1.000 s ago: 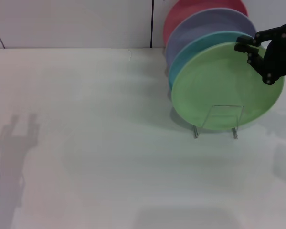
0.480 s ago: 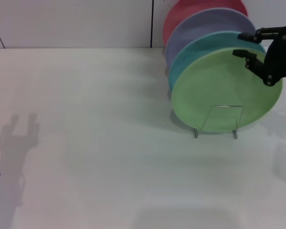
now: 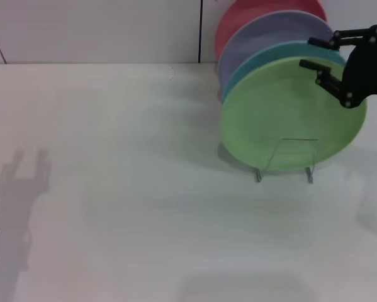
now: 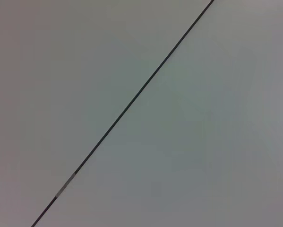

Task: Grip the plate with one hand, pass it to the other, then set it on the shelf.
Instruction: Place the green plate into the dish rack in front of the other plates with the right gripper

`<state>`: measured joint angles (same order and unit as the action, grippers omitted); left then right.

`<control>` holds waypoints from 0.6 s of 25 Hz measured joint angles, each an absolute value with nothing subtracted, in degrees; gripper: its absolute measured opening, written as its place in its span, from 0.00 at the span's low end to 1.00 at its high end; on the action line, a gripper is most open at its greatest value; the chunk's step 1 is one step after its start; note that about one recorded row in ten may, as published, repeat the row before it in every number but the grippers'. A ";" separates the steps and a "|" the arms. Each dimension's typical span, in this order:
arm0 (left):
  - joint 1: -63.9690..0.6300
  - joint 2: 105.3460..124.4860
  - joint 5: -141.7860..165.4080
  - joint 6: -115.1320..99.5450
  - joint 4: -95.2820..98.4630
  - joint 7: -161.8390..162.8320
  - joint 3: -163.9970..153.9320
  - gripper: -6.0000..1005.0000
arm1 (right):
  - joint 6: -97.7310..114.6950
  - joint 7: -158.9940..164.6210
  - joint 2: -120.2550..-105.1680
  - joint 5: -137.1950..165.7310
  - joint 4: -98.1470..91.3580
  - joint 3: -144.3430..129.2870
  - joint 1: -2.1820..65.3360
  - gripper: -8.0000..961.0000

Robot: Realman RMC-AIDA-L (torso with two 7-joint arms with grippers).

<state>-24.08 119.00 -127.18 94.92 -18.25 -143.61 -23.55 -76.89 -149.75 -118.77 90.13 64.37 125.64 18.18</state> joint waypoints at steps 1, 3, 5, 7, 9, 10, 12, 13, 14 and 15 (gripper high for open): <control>-24.08 118.99 -127.18 94.92 -18.20 -143.59 -23.55 0.56 | -77.31 -149.14 -118.77 90.26 64.45 125.64 18.16 0.26; -24.08 118.99 -127.18 94.92 -18.20 -143.59 -23.55 0.56 | -77.77 -148.45 -118.79 91.04 64.86 125.64 17.98 0.27; -24.08 118.95 -127.18 94.92 -18.14 -143.56 -23.55 0.56 | -77.75 -147.77 -118.91 93.07 65.53 125.61 17.83 0.27; -24.08 118.91 -127.18 94.92 -18.04 -143.53 -23.46 0.56 | -77.74 -146.92 -118.97 94.54 65.74 125.69 17.87 0.27; -24.08 118.91 -127.18 94.92 -18.04 -143.53 -23.46 0.56 | -78.31 -146.06 -118.90 94.88 65.63 126.08 17.95 0.27; -24.08 118.91 -127.18 94.92 -18.04 -143.53 -23.46 0.56 | -78.68 -145.70 -118.89 94.65 65.57 126.31 17.96 0.27; -24.08 118.80 -127.18 94.84 -17.85 -143.44 -23.39 0.56 | -79.55 -144.73 -118.87 93.52 65.57 126.81 17.90 0.27; -24.08 118.80 -127.18 94.84 -17.85 -143.44 -23.39 0.56 | -80.01 -144.02 -118.86 92.80 65.58 127.00 17.84 0.27; -24.08 118.80 -127.18 94.84 -17.85 -143.44 -23.39 0.56 | -80.47 -143.11 -118.84 92.09 65.62 127.20 17.81 0.27; -24.08 118.80 -127.18 94.84 -17.85 -143.44 -23.39 0.56 | -81.14 -141.60 -118.79 91.44 65.73 127.46 17.81 0.27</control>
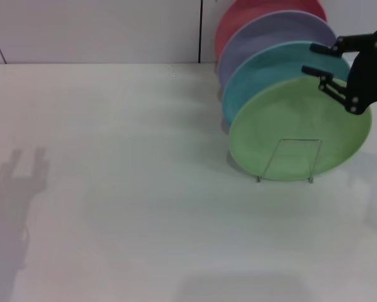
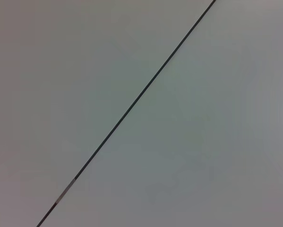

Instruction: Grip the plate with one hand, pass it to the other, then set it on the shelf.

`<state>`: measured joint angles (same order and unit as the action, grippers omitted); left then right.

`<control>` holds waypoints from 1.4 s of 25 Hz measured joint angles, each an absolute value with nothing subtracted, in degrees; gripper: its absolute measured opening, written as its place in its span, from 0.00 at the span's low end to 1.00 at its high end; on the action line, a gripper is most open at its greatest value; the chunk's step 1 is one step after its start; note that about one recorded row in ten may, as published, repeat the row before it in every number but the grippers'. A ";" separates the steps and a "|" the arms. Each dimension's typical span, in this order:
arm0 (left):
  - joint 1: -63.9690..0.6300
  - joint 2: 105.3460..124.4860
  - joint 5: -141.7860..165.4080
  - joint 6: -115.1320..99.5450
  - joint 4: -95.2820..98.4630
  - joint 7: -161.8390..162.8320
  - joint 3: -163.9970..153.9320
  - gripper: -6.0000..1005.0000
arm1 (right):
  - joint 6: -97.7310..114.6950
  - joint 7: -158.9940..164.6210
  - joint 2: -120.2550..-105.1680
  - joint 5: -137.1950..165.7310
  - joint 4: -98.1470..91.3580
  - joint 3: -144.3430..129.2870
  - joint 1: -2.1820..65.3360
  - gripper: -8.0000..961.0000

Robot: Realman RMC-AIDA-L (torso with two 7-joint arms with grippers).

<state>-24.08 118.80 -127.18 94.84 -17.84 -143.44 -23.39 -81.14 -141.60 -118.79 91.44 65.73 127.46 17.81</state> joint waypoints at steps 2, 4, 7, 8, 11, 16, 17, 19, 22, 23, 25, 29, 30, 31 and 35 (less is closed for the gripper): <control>-24.06 118.73 -127.18 94.84 -17.51 -143.34 -23.37 0.55 | -82.10 -138.69 -118.72 90.11 65.85 128.13 17.94 0.27; -23.97 118.73 -127.18 94.83 -17.31 -143.25 -23.37 0.55 | -83.02 -134.06 -118.73 87.36 65.79 129.28 18.14 0.27; -23.64 118.73 -127.18 94.68 -16.97 -143.09 -23.37 0.55 | -83.20 -130.33 -118.81 84.55 65.38 130.14 18.14 0.28; -23.50 118.74 -127.18 94.66 -16.66 -143.10 -23.40 0.55 | -83.39 -128.16 -118.83 82.70 65.04 130.58 17.98 0.28; -23.30 118.74 -127.17 94.66 -16.26 -143.12 -23.47 0.56 | -83.90 -121.58 -118.85 76.95 63.26 132.17 17.21 0.28; -22.13 118.74 -127.17 94.27 -13.46 -144.34 -23.95 0.56 | -84.02 -111.04 -118.86 67.66 55.46 137.90 16.12 0.28; -21.14 118.69 -127.15 94.04 -11.23 -145.39 -24.21 0.56 | -82.95 -110.30 -119.00 65.73 51.71 140.46 16.05 0.28; -20.07 118.65 -127.09 93.62 -6.80 -145.73 -25.68 0.56 | -80.88 -111.06 -119.19 65.18 48.09 142.69 16.01 0.28; -19.33 118.50 -127.06 92.29 -1.58 -146.15 -28.62 0.57 | -77.05 -115.47 -119.33 65.45 42.76 143.75 15.96 0.28; -19.33 118.50 -127.06 92.29 -1.58 -146.15 -28.62 0.57 | -77.05 -115.47 -119.33 65.45 42.76 143.75 15.96 0.28; -19.09 118.46 -127.06 91.52 0.74 -146.93 -30.03 0.57 | -73.63 -119.16 -119.56 65.66 39.91 143.47 15.76 0.29; -18.55 118.23 -127.04 90.30 4.81 -149.61 -31.57 0.58 | -71.80 -125.21 -119.80 63.53 32.09 144.70 15.14 0.40; -18.05 118.19 -127.08 89.67 6.55 -150.81 -31.53 0.58 | -72.15 -127.60 -119.82 62.24 30.27 145.06 14.90 0.45; -17.80 118.18 -127.21 89.03 7.32 -151.37 -31.27 0.58 | -72.59 -133.26 -119.86 58.33 26.68 144.93 14.27 0.51; -17.55 118.05 -127.53 86.92 8.23 -151.67 -30.89 0.68 | -72.65 -139.63 -119.89 53.69 22.29 144.34 14.08 0.62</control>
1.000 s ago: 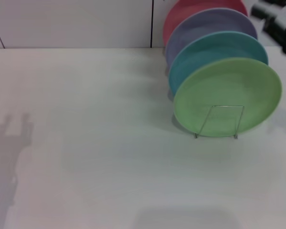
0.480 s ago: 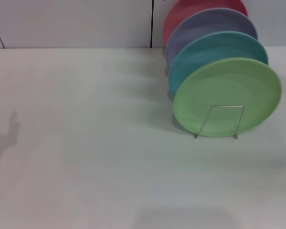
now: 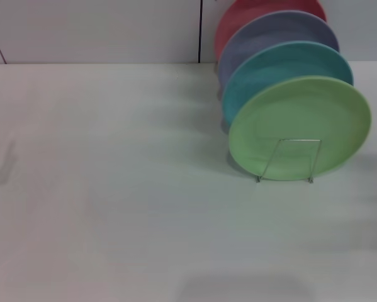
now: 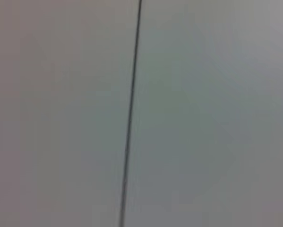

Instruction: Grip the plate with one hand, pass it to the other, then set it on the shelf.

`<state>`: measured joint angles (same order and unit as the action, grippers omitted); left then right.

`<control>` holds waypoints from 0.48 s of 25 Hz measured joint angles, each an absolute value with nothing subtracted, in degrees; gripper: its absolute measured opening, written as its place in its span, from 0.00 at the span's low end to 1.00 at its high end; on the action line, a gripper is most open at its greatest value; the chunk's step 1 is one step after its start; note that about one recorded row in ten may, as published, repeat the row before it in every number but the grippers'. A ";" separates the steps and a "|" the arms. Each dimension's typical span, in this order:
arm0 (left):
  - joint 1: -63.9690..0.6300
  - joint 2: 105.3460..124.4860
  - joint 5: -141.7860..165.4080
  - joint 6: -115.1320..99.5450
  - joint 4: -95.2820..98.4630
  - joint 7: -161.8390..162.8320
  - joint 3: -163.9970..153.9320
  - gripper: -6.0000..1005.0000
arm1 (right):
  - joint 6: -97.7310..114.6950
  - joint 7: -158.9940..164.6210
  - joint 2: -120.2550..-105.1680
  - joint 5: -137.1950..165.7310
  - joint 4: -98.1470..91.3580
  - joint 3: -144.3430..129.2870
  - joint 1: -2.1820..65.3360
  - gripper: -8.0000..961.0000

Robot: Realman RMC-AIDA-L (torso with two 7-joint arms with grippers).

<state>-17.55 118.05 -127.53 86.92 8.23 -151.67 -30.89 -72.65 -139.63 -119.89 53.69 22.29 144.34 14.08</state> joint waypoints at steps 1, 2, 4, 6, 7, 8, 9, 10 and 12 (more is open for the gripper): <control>-17.55 118.05 -127.53 86.92 8.23 -151.67 -30.89 0.71 | -72.65 -139.63 -119.89 53.69 22.29 144.34 14.08 0.65; -17.52 118.03 -127.68 84.85 8.73 -151.71 -30.19 0.73 | -72.47 -142.73 -119.90 50.64 19.32 144.28 14.50 0.68; -17.65 118.06 -127.75 83.19 8.90 -151.76 -28.94 0.73 | -72.50 -144.53 -119.89 47.74 17.47 144.29 14.76 0.74; -17.74 118.06 -127.78 82.53 8.91 -151.74 -28.28 0.73 | -72.53 -145.11 -119.89 46.28 16.72 144.28 14.83 0.74; -17.78 118.04 -127.79 82.34 8.91 -151.72 -28.05 0.73 | -72.26 -146.18 -119.89 42.57 15.16 144.30 15.14 0.74; -17.78 118.04 -127.79 82.34 8.91 -151.72 -28.05 0.73 | -72.26 -146.18 -119.89 42.57 15.16 144.30 15.14 0.74; -17.82 118.01 -127.79 82.02 8.93 -151.69 -27.85 0.73 | -71.60 -146.98 -119.88 39.68 14.47 144.31 15.28 0.74; -17.82 118.01 -127.79 82.02 8.93 -151.69 -27.85 0.73 | -71.60 -146.98 -119.88 39.68 14.47 144.31 15.28 0.74; -17.68 117.99 -127.79 81.79 8.95 -151.60 -26.99 0.73 | -71.20 -147.52 -119.88 37.72 14.20 144.47 15.31 0.74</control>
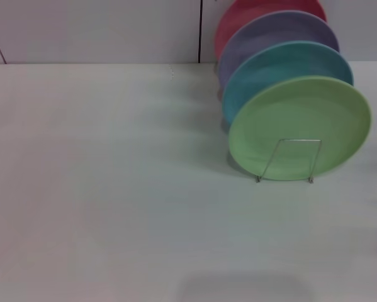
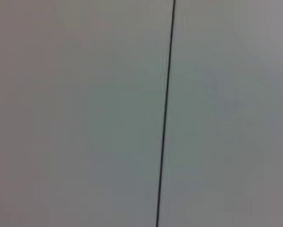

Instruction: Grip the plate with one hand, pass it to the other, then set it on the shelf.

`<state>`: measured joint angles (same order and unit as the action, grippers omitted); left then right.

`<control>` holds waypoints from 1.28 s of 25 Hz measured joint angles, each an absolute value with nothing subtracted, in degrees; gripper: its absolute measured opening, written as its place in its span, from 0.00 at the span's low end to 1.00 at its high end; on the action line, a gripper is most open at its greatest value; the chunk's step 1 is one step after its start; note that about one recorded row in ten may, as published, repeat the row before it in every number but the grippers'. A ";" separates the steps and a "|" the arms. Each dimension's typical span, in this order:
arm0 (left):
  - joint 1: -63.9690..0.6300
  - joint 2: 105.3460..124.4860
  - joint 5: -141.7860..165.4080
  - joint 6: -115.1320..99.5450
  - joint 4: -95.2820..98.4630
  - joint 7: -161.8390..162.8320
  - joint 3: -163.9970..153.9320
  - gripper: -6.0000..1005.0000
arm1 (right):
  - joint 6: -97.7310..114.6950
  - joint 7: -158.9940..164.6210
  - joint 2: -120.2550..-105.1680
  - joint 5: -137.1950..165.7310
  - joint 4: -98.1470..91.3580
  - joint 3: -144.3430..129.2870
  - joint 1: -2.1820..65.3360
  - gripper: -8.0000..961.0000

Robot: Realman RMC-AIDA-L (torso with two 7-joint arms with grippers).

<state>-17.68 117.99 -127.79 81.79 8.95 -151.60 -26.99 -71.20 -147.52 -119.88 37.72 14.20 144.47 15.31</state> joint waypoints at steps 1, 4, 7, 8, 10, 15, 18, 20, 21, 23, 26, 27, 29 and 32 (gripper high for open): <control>-17.68 117.99 -127.79 81.79 8.95 -151.60 -26.99 0.73 | -71.20 -147.52 -119.88 37.72 14.20 144.47 15.31 0.74; -17.50 118.01 -127.80 81.72 8.96 -151.48 -26.27 0.73 | -71.12 -147.66 -119.88 37.28 14.15 144.57 15.64 0.74; -17.48 118.03 -127.80 81.72 8.85 -151.34 -26.28 0.73 | -70.64 -148.03 -119.88 37.20 13.81 144.57 16.36 0.74; -17.54 118.03 -127.80 81.72 8.78 -151.33 -26.28 0.73 | -70.64 -148.03 -119.88 37.20 13.81 144.57 16.36 0.74; -17.78 118.01 -127.80 81.72 8.67 -151.31 -26.28 0.73 | -70.58 -148.08 -119.88 37.16 13.75 144.53 16.54 0.74; -18.27 118.02 -127.61 81.62 8.47 -151.22 -26.59 0.73 | -70.57 -148.10 -119.88 37.12 13.72 144.34 16.65 0.74; -18.41 118.07 -127.41 81.58 8.45 -151.21 -26.67 0.72 | -70.57 -148.11 -119.88 37.11 13.71 144.32 16.49 0.74; -18.53 118.14 -127.39 81.57 8.43 -151.20 -26.70 0.72 | -70.57 -148.12 -119.88 37.09 13.70 144.32 16.09 0.74; -18.53 118.14 -127.39 81.57 8.43 -151.20 -26.70 0.72 | -70.57 -148.12 -119.88 37.09 13.70 144.32 16.09 0.74; -18.55 118.22 -127.44 81.64 8.38 -151.19 -26.72 0.72 | -70.57 -148.13 -119.88 37.08 13.70 144.32 15.97 0.74; -18.54 118.31 -127.63 82.28 8.29 -150.94 -26.72 0.72 | -70.64 -148.14 -119.88 37.24 13.67 144.31 15.98 0.74; -18.48 118.35 -127.65 82.67 8.27 -150.71 -26.72 0.72 | -70.64 -148.15 -119.88 37.36 13.55 144.31 16.09 0.74; -18.25 118.40 -127.67 83.49 8.23 -150.27 -26.71 0.72 | -70.64 -148.19 -119.88 37.50 13.26 144.31 16.39 0.74; -17.97 118.45 -127.70 83.81 7.86 -150.13 -26.53 0.72 | -70.67 -148.25 -119.88 37.61 13.08 144.11 16.61 0.74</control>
